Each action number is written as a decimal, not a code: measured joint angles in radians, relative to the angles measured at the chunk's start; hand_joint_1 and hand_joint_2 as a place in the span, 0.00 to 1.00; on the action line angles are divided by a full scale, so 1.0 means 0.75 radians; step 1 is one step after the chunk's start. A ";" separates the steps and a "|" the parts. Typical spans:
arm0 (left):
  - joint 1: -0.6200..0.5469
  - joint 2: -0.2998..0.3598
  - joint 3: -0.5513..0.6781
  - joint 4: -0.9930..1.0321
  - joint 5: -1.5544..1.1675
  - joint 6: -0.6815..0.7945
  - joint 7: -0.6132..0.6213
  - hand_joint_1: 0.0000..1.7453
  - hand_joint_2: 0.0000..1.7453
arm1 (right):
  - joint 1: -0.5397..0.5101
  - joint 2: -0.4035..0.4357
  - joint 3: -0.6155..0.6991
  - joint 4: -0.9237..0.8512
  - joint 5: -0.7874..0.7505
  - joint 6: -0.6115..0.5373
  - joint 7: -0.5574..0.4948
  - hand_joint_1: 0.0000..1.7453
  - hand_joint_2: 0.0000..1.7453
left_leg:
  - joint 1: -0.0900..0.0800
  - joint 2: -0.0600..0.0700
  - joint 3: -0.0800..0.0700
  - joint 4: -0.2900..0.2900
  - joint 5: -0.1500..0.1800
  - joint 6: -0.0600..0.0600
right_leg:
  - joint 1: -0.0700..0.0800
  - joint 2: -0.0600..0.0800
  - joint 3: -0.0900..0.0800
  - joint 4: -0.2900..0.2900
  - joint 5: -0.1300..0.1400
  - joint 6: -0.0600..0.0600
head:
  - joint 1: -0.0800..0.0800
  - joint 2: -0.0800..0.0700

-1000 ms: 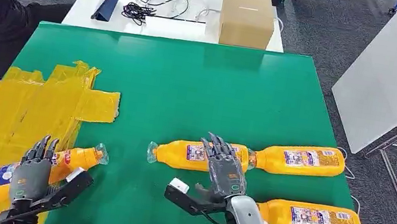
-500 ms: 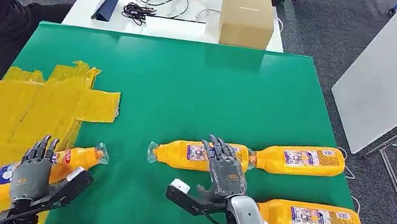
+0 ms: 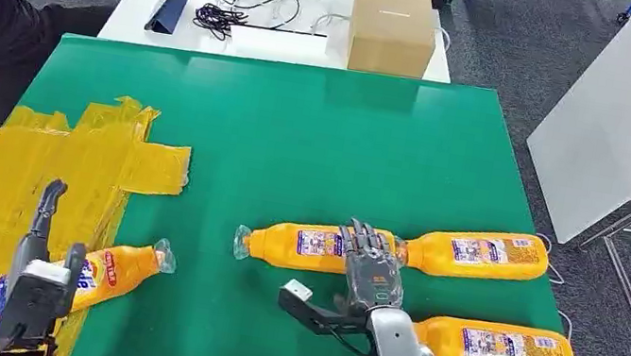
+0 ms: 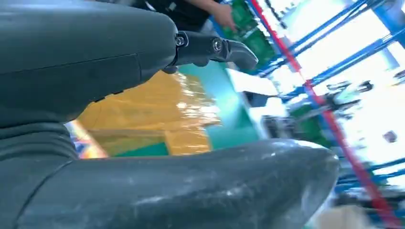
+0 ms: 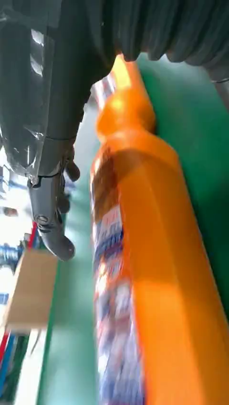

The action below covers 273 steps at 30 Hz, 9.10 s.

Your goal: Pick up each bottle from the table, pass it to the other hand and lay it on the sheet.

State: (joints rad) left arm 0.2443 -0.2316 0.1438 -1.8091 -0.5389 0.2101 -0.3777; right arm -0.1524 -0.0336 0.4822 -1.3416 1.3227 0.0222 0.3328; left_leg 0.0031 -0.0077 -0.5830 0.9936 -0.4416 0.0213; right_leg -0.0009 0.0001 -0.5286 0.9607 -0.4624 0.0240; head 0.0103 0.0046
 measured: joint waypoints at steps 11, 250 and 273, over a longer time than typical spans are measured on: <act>0.052 -0.042 -0.002 -0.153 0.075 -0.030 -0.029 0.00 0.00 | -0.089 0.018 -0.064 0.140 0.060 0.014 0.011 0.00 1.00 | 0.001 -0.001 0.000 0.000 0.000 0.000 | 0.000 0.000 0.000 0.000 0.000 0.000 | 0.000 0.000; 0.211 -0.122 0.146 -0.290 0.558 -0.271 -0.145 0.00 0.00 | 1.051 -0.388 -0.536 -1.062 -0.116 -0.361 -0.226 0.00 1.00 | -0.004 0.000 0.024 0.000 -0.021 0.003 | -0.004 -0.001 0.021 -0.002 -0.018 0.001 | 0.000 0.000; 0.235 -0.148 0.110 -0.322 0.593 -0.400 -0.091 0.00 0.00 | 0.976 -0.326 -0.705 -0.907 -0.130 -0.159 -0.257 0.00 1.00 | -0.005 -0.001 0.025 0.000 -0.021 0.003 | -0.004 -0.001 0.023 -0.002 -0.018 0.001 | -0.001 0.000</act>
State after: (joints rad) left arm 0.4202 -0.3426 0.2266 -2.0504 -0.0942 -0.0900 -0.4463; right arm 0.5793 -0.2777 -0.0464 -2.0219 1.2249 -0.0972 0.1403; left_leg -0.0003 -0.0082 -0.5643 0.9936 -0.4572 0.0234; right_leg -0.0041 -0.0008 -0.5112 0.9595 -0.4757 0.0248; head 0.0099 0.0046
